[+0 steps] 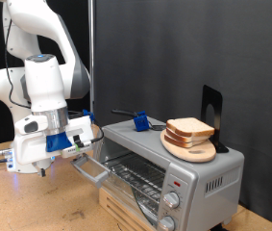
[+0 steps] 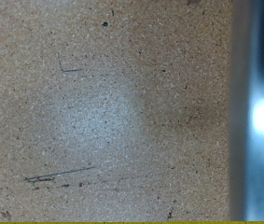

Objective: Make a piece of toast with the oven

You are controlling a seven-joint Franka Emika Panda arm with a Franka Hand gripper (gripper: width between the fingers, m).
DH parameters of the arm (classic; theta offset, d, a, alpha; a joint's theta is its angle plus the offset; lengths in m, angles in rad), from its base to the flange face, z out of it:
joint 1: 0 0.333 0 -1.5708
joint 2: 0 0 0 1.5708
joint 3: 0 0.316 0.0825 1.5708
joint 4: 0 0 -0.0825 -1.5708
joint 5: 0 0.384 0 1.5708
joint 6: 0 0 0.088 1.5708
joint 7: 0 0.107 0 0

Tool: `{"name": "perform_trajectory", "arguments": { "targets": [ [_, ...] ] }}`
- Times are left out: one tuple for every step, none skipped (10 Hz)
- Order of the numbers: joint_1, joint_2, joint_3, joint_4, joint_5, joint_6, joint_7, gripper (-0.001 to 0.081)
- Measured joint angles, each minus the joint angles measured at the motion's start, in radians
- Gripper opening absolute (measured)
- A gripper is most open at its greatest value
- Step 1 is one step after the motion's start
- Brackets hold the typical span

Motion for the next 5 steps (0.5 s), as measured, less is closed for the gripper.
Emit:
{"name": "perform_trajectory", "arguments": {
  "targets": [
    [-0.004,0.001,0.001,-0.004,-0.016,0.013,0.006,0.0682],
    [-0.009,0.001,0.002,-0.008,-0.039,0.028,0.015,0.0682],
    [-0.016,0.002,0.004,-0.012,-0.065,0.038,0.024,0.0682],
    [-0.022,0.002,0.008,-0.013,-0.086,0.042,0.036,0.0682],
    [-0.028,0.002,0.011,-0.014,-0.103,0.044,0.050,0.0682]
  ]
}}
